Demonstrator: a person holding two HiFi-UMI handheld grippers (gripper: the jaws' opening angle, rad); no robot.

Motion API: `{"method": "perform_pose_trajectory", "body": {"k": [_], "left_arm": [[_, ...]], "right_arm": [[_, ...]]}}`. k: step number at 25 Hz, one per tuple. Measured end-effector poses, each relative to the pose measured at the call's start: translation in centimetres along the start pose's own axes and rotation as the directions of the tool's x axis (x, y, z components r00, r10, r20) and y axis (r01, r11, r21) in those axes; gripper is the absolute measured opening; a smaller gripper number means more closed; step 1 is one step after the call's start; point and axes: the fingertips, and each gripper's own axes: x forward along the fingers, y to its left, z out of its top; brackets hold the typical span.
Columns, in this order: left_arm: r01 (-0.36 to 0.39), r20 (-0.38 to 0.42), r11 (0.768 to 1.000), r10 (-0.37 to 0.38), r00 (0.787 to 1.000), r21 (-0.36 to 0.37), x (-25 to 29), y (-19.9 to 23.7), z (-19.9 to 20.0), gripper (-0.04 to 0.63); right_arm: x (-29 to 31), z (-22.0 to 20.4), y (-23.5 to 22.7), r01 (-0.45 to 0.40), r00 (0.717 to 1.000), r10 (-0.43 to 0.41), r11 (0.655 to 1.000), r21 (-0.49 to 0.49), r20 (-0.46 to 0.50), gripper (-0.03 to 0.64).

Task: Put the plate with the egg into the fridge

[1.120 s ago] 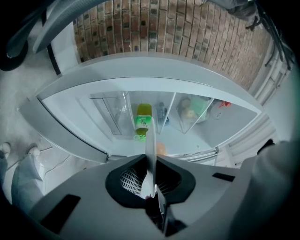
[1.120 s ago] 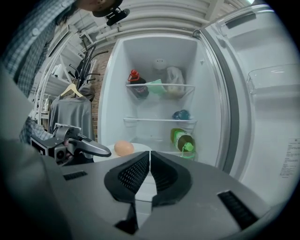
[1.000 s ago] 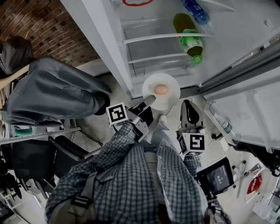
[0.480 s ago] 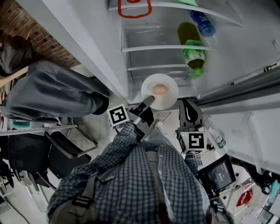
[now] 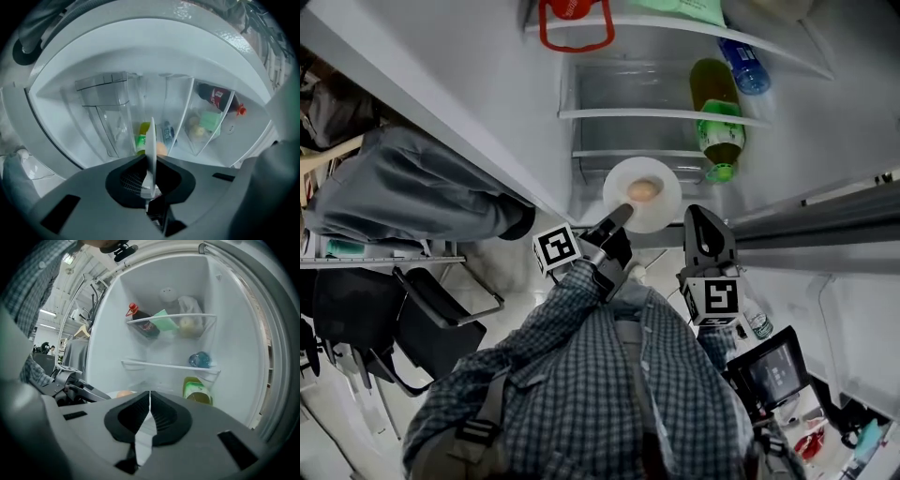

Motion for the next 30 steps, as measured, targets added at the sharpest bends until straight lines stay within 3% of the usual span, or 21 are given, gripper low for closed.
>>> {"method": "perform_pose_trajectory", "body": {"k": [12, 19, 30], "left_arm": [[-0.004, 0.083, 1.000, 0.003, 0.997, 0.009, 1.6, 0.2, 0.7, 0.030], [-0.076, 0.129, 0.997, 0.073, 0.989, 0.016, 3.0, 2.3, 1.4, 0.031], [-0.120, 0.192, 0.993, 0.119, 0.974, -0.005, 5.5, 3.8, 2.4, 0.029]], "right_arm": [[1.7, 0.8, -1.4, -0.077, 0.996, 0.078, 0.996, -0.044, 0.031, 0.014], [2.0, 0.4, -2.5, -0.085, 0.996, 0.087, 0.995, -0.061, 0.030, 0.014], [2.4, -0.8, -3.5, -0.097, 0.995, 0.097, 0.991, -0.094, -0.009, 0.014]]}}
